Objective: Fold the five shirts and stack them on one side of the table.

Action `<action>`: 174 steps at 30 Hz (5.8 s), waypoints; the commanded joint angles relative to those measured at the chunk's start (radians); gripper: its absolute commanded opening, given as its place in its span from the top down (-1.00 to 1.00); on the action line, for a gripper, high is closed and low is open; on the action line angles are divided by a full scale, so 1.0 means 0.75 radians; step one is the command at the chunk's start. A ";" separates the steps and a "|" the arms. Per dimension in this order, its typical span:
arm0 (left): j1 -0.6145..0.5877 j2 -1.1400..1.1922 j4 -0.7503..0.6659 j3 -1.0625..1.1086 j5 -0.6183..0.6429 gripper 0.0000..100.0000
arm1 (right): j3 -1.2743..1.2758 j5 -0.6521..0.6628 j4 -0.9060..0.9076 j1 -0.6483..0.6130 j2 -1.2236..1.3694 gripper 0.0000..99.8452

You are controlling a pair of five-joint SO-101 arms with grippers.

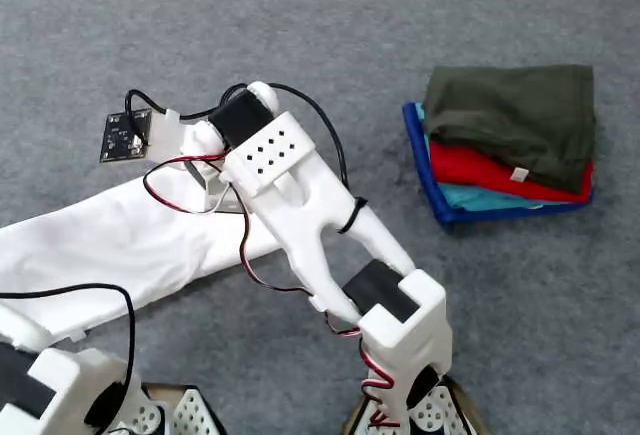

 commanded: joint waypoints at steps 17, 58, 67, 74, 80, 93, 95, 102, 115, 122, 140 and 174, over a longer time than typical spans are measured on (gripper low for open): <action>0.117 -0.034 -0.123 0.213 0.006 0.68 | 0.085 -0.004 -0.074 -0.007 -0.111 1.00; 0.080 0.304 -0.280 0.227 -0.331 0.87 | 0.079 0.037 -0.115 -0.005 -0.111 1.00; 0.096 0.312 -0.245 0.221 -0.338 0.91 | 0.079 0.037 -0.115 -0.005 -0.111 1.00; 0.043 0.302 -0.368 0.207 -0.135 0.73 | 0.077 0.039 -0.115 -0.005 -0.114 1.00; -0.008 0.314 -0.426 0.205 -0.188 0.64 | 0.077 0.063 -0.115 -0.005 -0.114 1.00; 0.008 0.384 -0.423 0.186 -0.319 0.71 | 0.087 0.104 -0.113 0.007 -0.163 1.00; 0.008 0.439 -0.421 0.151 -0.327 0.70 | 0.081 0.110 -0.113 0.028 -0.179 1.00; -0.004 0.635 -0.221 -0.092 -0.329 0.73 | 0.083 0.113 -0.110 0.134 -0.247 0.99; -0.006 0.707 -0.217 -0.119 -0.378 0.93 | 0.081 0.113 -0.113 0.154 -0.287 0.99; -0.002 0.707 -0.213 -0.115 -0.378 0.96 | 0.081 0.110 -0.113 0.154 -0.287 0.99; 0.419 -0.030 0.295 -0.108 -0.239 0.96 | 0.003 0.002 -0.295 0.334 -0.289 0.99; 1.851 0.120 0.620 -0.440 0.638 0.96 | 0.224 0.129 -0.675 0.889 -0.373 0.99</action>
